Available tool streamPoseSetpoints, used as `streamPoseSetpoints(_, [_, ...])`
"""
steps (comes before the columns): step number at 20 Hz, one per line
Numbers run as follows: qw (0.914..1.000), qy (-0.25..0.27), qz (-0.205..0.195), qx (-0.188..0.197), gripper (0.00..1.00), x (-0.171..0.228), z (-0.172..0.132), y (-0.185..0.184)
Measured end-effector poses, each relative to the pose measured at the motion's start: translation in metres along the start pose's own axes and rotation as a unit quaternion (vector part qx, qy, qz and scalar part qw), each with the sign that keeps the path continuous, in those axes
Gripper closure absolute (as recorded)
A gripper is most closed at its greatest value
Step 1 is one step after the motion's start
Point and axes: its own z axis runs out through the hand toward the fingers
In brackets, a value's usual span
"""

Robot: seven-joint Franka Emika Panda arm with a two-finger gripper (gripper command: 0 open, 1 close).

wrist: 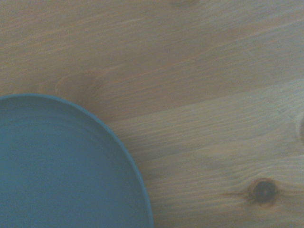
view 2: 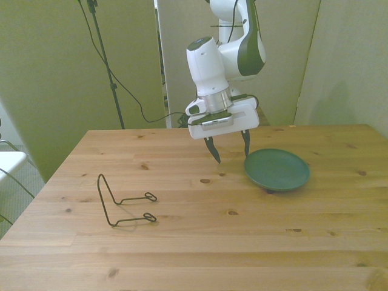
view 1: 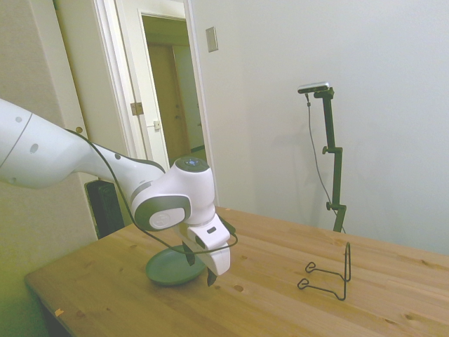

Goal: Load the plate

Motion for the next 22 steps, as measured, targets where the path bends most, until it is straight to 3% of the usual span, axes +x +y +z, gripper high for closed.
streamPoseSetpoints(6, [1.0,-0.003,-0.001,0.008,0.0,-0.01,0.028,-0.016])
streamPoseSetpoints(17, [0.9996,-0.017,-0.007,0.022,0.0,-0.03,0.039,-0.038])
streamPoseSetpoints(18, [0.9996,-0.017,-0.007,0.022,1.0,-0.03,0.039,-0.038])
streamPoseSetpoints(22, [0.9996,-0.019,-0.007,0.02,1.0,-0.029,0.039,-0.038])
